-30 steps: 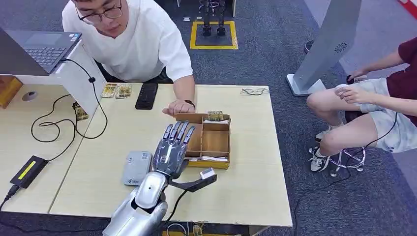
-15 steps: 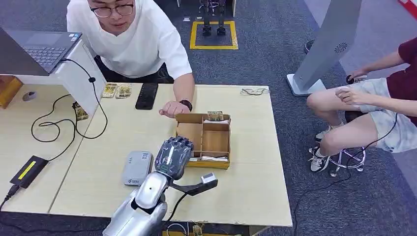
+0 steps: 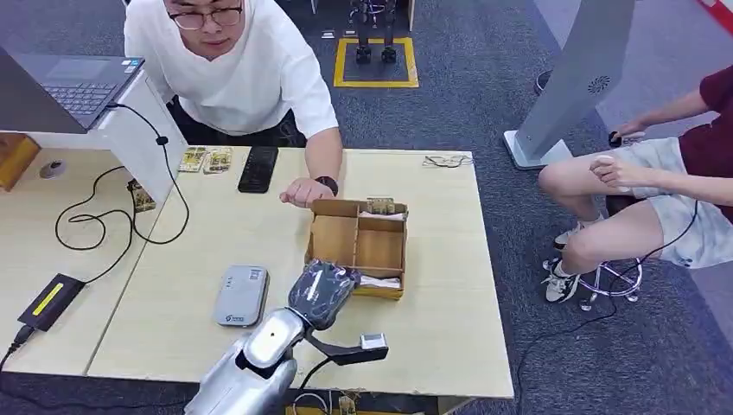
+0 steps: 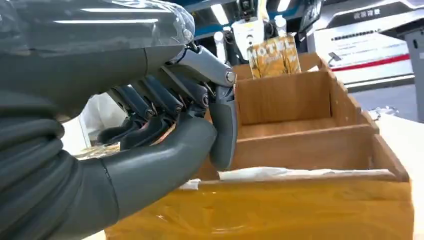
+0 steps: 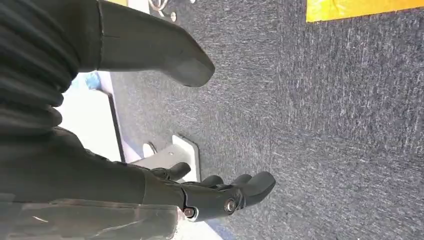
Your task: Pass the card to the sensor for recognition and then transmit it.
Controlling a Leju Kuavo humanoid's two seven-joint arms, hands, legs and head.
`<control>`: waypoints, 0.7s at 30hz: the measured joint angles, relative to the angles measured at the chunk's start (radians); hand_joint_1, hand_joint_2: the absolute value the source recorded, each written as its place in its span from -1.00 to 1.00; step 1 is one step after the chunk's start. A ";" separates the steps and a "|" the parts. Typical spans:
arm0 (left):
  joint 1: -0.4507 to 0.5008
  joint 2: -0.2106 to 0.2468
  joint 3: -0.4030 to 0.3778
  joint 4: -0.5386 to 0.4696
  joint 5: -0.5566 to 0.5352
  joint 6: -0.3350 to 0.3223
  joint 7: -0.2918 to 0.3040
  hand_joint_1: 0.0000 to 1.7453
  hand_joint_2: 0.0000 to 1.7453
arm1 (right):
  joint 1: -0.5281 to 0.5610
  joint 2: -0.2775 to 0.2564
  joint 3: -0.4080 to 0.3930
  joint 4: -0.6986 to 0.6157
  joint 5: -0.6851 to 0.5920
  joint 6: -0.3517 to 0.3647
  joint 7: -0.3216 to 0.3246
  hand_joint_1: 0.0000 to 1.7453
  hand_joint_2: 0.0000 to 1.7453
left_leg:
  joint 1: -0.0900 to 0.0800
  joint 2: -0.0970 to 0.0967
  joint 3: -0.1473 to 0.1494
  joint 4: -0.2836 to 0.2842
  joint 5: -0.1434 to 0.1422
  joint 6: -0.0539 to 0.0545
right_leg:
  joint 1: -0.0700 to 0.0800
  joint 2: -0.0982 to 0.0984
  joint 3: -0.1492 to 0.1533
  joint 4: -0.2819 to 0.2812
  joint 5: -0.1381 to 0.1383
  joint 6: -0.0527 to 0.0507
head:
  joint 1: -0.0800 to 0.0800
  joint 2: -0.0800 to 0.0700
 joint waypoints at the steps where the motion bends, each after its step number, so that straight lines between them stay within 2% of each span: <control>1: 0.000 -0.001 0.000 0.005 0.000 0.000 -0.002 1.00 1.00 | 0.000 -0.002 0.000 0.001 0.000 -0.001 0.000 -1.00 1.00 | 0.000 0.000 0.000 0.000 0.000 0.000 | 0.000 0.000 0.000 0.000 0.000 0.000 | 0.000 0.000; 7: 0.006 -0.005 0.000 0.033 0.000 0.013 -0.001 1.00 1.00 | 0.000 -0.006 0.000 0.009 0.000 -0.002 0.000 -1.00 1.00 | 0.000 0.000 0.000 0.000 0.000 0.000 | 0.000 -0.001 0.000 0.000 0.000 0.000 | 0.000 0.000; 8: 0.005 -0.005 0.000 0.034 0.000 0.013 -0.001 0.86 1.00 | -0.001 -0.006 0.000 0.009 0.000 -0.002 0.000 -1.00 1.00 | 0.000 -0.001 0.000 0.000 0.000 0.000 | 0.000 -0.001 0.000 0.000 0.000 0.000 | 0.000 0.000; 9: 0.005 -0.005 0.000 0.034 0.000 0.016 -0.001 0.60 1.00 | -0.002 -0.007 0.000 0.010 0.000 -0.002 0.000 -1.00 1.00 | 0.000 0.000 0.000 0.000 0.000 0.000 | 0.000 0.000 0.000 0.000 0.000 0.000 | 0.000 0.000; 10: 0.005 -0.005 0.000 0.034 0.000 0.019 0.000 -0.50 1.00 | -0.001 -0.007 0.000 0.010 0.000 -0.002 0.000 -1.00 1.00 | 0.000 0.000 0.000 0.000 0.000 0.000 | 0.000 0.000 0.000 0.000 0.000 0.000 | 0.000 0.000; 11: 0.005 -0.005 0.000 0.034 0.000 0.025 0.004 -0.30 1.00 | -0.001 -0.007 0.000 0.010 0.000 -0.002 0.000 -1.00 1.00 | 0.000 0.000 0.000 0.000 0.000 0.000 | 0.000 0.000 0.000 0.000 0.000 0.000 | 0.000 0.000; 14: 0.008 -0.005 0.000 0.034 0.000 0.051 0.022 -0.30 1.00 | -0.001 -0.007 0.000 0.010 0.000 -0.003 -0.003 -1.00 1.00 | 0.000 0.000 0.000 0.000 0.000 0.000 | 0.000 -0.001 0.000 0.000 0.000 0.000 | 0.000 0.000; 15: 0.009 -0.005 0.000 0.034 0.000 0.057 0.024 0.44 1.00 | -0.001 -0.007 0.000 0.011 0.000 -0.003 -0.003 -1.00 1.00 | 0.000 -0.001 0.000 0.000 0.000 0.000 | 0.000 -0.001 0.000 0.000 0.000 0.000 | 0.000 0.000; 16: 0.009 -0.005 0.000 0.034 0.000 0.062 0.024 0.50 1.00 | -0.001 -0.007 0.000 0.012 0.000 -0.003 -0.005 -1.00 1.00 | 0.000 -0.001 0.000 0.000 0.000 0.000 | 0.000 -0.001 0.000 0.000 0.000 0.000 | 0.000 0.000; 17: 0.010 -0.005 0.000 0.034 0.000 0.063 0.024 -0.68 1.00 | -0.001 -0.007 0.000 0.013 0.000 -0.003 -0.006 -1.00 1.00 | 0.000 -0.001 0.000 0.000 0.000 0.000 | 0.000 -0.001 0.000 0.000 0.000 0.000 | 0.000 0.000; 18: 0.010 -0.005 0.000 0.034 0.000 0.066 0.024 -1.00 1.00 | -0.001 -0.007 0.000 0.014 0.000 -0.004 -0.006 -1.00 1.00 | 0.000 -0.001 0.000 0.000 0.000 0.000 | 0.000 -0.001 0.000 0.000 0.000 0.000 | 0.000 0.000; 21: 0.012 -0.005 0.000 0.032 0.000 0.092 0.049 -1.00 1.00 | -0.001 -0.007 0.000 0.016 0.000 -0.006 -0.006 -1.00 1.00 | 0.000 0.000 0.000 0.000 0.000 0.000 | 0.000 -0.001 0.001 0.000 0.000 0.000 | 0.000 0.000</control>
